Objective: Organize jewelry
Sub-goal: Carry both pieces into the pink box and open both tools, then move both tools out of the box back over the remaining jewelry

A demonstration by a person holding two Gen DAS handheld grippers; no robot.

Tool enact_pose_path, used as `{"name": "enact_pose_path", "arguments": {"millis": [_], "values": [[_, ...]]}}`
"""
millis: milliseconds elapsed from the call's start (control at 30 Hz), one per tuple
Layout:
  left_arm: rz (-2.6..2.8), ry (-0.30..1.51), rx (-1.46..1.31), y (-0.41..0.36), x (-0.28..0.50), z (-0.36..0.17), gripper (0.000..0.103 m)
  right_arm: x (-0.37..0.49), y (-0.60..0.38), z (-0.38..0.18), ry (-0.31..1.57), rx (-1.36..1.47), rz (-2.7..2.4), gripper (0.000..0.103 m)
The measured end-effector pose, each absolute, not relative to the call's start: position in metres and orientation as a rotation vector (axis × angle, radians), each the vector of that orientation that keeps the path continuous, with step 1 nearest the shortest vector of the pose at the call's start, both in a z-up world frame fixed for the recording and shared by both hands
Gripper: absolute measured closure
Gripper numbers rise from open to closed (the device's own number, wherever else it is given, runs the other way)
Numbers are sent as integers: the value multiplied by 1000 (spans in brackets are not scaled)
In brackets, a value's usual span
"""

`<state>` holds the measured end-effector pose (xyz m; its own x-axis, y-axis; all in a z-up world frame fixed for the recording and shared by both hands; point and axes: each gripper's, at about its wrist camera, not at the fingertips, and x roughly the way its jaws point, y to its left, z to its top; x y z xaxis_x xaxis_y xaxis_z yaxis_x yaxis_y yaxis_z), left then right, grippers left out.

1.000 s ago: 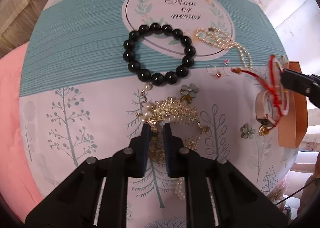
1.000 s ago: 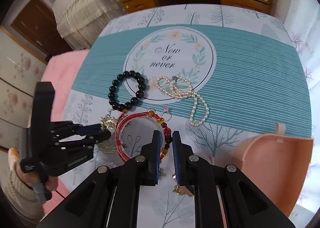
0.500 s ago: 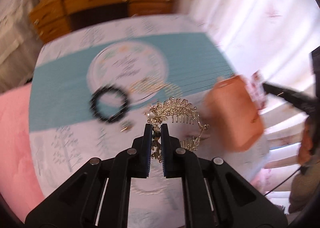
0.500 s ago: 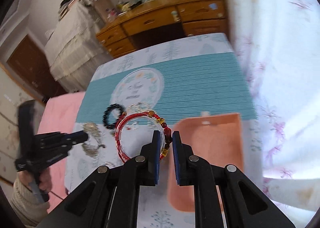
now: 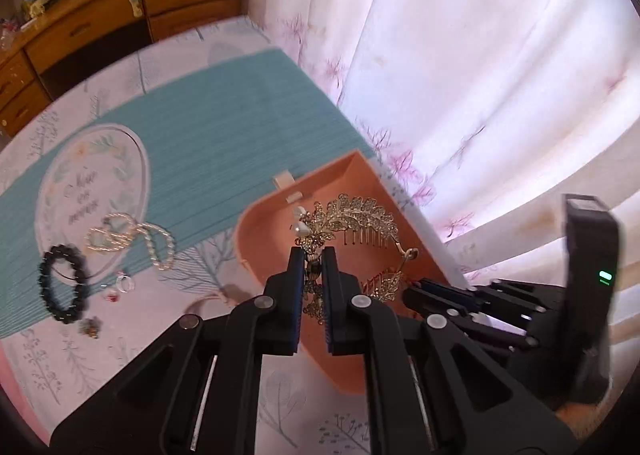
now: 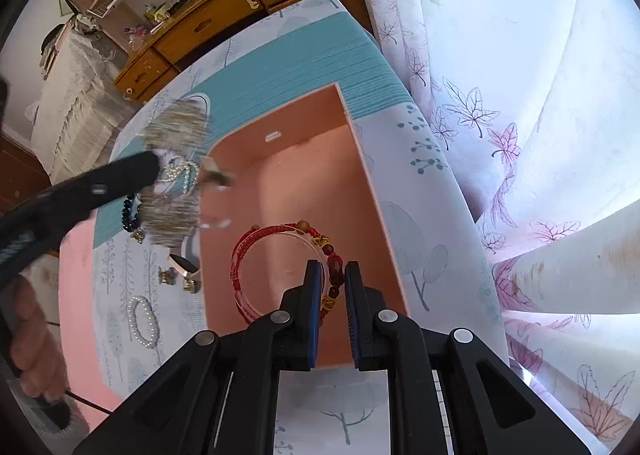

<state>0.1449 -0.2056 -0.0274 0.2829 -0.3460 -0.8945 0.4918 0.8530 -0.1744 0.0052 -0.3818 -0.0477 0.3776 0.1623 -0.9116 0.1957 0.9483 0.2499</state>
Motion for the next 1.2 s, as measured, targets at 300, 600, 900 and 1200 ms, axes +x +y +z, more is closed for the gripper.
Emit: {"name": "enact_pose_path", "arguments": {"millis": [300, 600, 900, 1200], "values": [[-491, 1188, 167, -239, 162, -90, 97, -1, -372, -71, 1240, 284, -51, 91], [-507, 1205, 174, -233, 158, -94, 81, 22, -350, -56, 1207, 268, -50, 73], [-528, 1108, 157, -215, 131, -55, 48, 10, -341, -30, 1161, 251, -43, 73], [-475, 1045, 154, -178, 100, -30, 48, 5, -328, -22, 1147, 228, -31, 73]]}}
